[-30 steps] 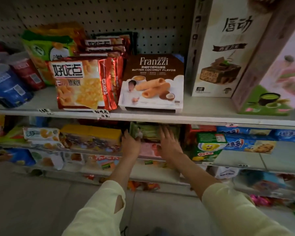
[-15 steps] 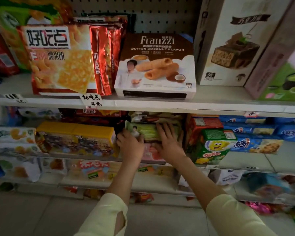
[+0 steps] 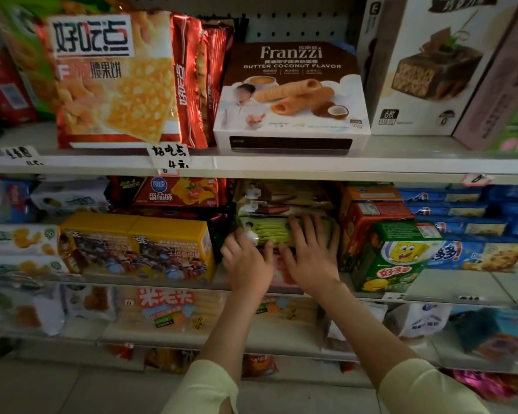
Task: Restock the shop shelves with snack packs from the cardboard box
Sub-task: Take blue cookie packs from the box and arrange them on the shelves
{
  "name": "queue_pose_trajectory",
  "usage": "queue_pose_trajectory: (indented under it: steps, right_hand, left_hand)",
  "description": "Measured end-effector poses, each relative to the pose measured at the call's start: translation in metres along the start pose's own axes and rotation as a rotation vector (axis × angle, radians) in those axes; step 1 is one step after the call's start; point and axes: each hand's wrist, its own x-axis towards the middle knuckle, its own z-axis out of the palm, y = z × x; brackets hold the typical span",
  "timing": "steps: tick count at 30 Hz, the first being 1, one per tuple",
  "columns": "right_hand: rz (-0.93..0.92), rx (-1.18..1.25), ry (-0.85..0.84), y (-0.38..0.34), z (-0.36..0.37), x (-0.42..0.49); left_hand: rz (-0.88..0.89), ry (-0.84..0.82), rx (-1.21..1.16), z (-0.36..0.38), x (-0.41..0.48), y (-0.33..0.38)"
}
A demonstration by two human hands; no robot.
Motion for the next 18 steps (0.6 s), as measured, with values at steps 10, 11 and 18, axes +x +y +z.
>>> queue_pose_trajectory:
  steps: [10, 11, 18]
  right_hand:
    - [-0.081, 0.154, 0.162, -0.018, -0.047, 0.079]
    - [-0.055, 0.169, 0.065, -0.016, -0.052, 0.09]
    - [-0.012, 0.103, -0.287, 0.0, -0.059, 0.113]
  left_hand:
    - [-0.109, 0.111, -0.188, -0.035, 0.055, 0.031]
    - [-0.165, 0.071, -0.251, -0.036, 0.067, 0.032]
    - [-0.238, -0.165, -0.412, -0.031, 0.103, 0.02]
